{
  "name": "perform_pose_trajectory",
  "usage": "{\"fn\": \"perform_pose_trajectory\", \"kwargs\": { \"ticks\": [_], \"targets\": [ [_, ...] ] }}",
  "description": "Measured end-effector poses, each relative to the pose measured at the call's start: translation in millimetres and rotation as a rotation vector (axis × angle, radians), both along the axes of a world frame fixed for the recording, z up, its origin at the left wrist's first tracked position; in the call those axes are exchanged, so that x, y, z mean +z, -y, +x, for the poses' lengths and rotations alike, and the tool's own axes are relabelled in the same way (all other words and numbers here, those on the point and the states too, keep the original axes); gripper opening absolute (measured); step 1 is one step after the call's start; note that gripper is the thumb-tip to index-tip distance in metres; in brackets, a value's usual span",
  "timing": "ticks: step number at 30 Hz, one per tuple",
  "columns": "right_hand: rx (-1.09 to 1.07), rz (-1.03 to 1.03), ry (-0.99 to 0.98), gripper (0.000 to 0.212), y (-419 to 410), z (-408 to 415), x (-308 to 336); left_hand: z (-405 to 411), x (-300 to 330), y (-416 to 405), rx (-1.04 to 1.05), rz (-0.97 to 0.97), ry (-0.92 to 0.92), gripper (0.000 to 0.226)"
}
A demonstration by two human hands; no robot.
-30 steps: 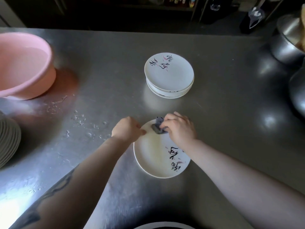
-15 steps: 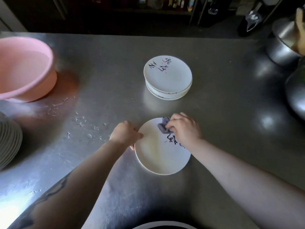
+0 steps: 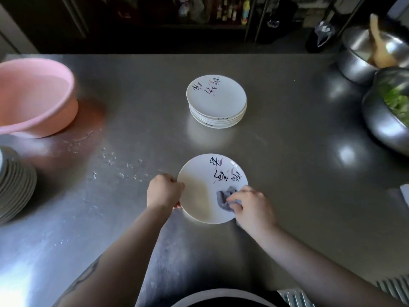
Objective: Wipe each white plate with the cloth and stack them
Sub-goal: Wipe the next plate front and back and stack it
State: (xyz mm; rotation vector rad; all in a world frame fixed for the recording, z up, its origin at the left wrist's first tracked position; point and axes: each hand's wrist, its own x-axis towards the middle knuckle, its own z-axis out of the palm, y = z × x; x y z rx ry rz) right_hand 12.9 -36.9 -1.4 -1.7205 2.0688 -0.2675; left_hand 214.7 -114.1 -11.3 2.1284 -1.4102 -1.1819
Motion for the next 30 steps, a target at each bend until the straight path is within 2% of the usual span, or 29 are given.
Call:
{"fn": "perform_pose_trajectory", "kwargs": {
  "ticks": [6, 9, 10, 12, 14, 15, 17, 19, 24, 30],
  "targets": [
    [0.067, 0.019, 0.138, 0.018, -13, 47, -2, -1, 3, -5, 0.007, -0.01, -0.016, 0.015],
    [0.02, 0.042, 0.24, 0.015, -11, 30, 4, 9, 7, -9, -0.109, 0.014, -0.038, 0.015],
    [-0.035, 0.007, 0.281, 0.015, -12, 22, 8, 14, 8, -15, -0.17, -0.029, 0.01, 0.016],
    [-0.172, -0.117, 0.349, 0.018, -16, 6, 13, 20, 12, -34, -0.256, -0.258, 0.174, 0.021],
    [-0.254, -0.204, 0.383, 0.019, -20, -7, 15, 17, 19, -57, -0.358, -0.562, 0.16, 0.02],
    [-0.274, -0.216, 0.396, 0.02, -23, -12, 15, 14, 20, -67, -0.466, -0.626, 0.098, 0.016],
    [-0.293, -0.223, 0.413, 0.022, -28, -16, 13, 8, 17, -76, -0.69, -0.609, -0.038, 0.01],
    [-0.29, -0.222, 0.421, 0.023, -33, -15, 10, 3, 10, -76, -0.774, -0.538, -0.108, 0.011],
    [-0.284, -0.247, 0.422, 0.022, -36, -13, 11, 0, -8, -71, -0.762, -0.502, -0.055, 0.016],
    [-0.302, -0.291, 0.419, 0.021, -37, -14, 17, -2, -12, -70, -0.741, -0.664, 0.022, 0.02]
  ]
}}
